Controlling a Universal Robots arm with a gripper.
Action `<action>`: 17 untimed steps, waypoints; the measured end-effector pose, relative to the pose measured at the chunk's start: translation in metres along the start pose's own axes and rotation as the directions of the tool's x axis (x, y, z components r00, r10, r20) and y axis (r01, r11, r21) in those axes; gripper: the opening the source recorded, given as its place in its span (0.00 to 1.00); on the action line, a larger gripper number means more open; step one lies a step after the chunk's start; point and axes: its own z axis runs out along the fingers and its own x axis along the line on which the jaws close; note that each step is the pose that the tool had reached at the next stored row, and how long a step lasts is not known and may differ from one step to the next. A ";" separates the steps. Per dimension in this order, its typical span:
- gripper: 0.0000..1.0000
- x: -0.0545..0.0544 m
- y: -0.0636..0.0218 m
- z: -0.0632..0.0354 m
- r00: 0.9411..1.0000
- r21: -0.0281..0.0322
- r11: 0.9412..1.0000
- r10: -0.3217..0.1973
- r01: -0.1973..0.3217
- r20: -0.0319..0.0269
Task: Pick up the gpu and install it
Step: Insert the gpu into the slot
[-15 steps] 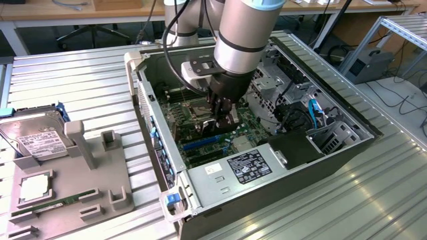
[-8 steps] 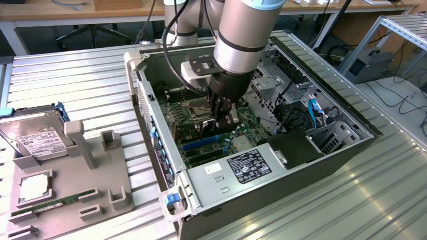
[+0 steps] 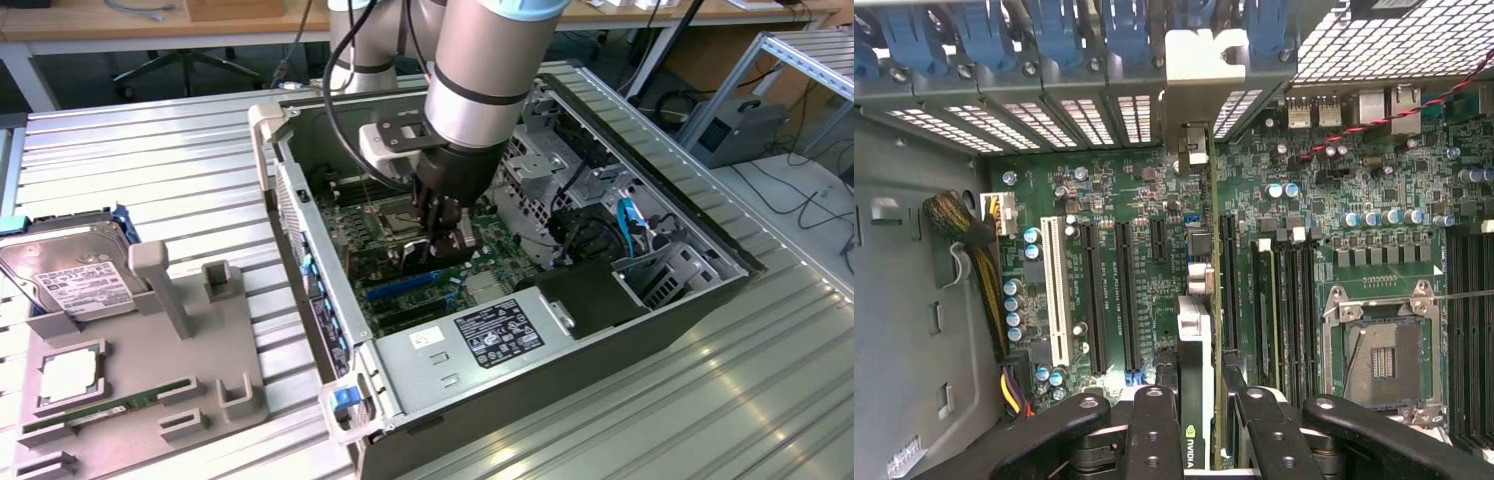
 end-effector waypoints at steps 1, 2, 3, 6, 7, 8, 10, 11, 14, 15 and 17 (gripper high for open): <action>0.27 0.000 0.0007 0.0000 1.000 0.000 1.000 0.000 0.000 0.000; 0.27 0.000 0.0010 0.0000 1.000 0.000 1.000 0.000 0.000 0.000; 0.27 0.000 0.0013 0.0000 1.000 0.000 1.000 0.000 0.000 0.000; 0.27 0.000 0.0024 0.0001 1.000 0.001 1.000 0.000 0.000 0.000; 0.27 0.000 0.0024 0.0000 1.000 0.001 1.000 0.000 0.000 0.000; 0.27 0.000 0.0025 0.0000 1.000 0.001 1.000 0.000 0.000 0.000; 0.27 0.000 0.0028 0.0001 1.000 0.001 1.000 0.000 0.000 0.000; 0.27 0.000 0.0033 0.0001 1.000 0.001 1.000 0.000 0.000 0.000; 0.27 0.000 0.0059 0.0001 1.000 0.001 1.000 0.000 0.000 0.000; 0.27 0.000 0.0059 0.0000 1.000 0.001 1.000 0.000 0.000 -0.001; 0.27 0.001 0.0059 0.0001 1.000 0.001 1.000 0.000 0.000 -0.003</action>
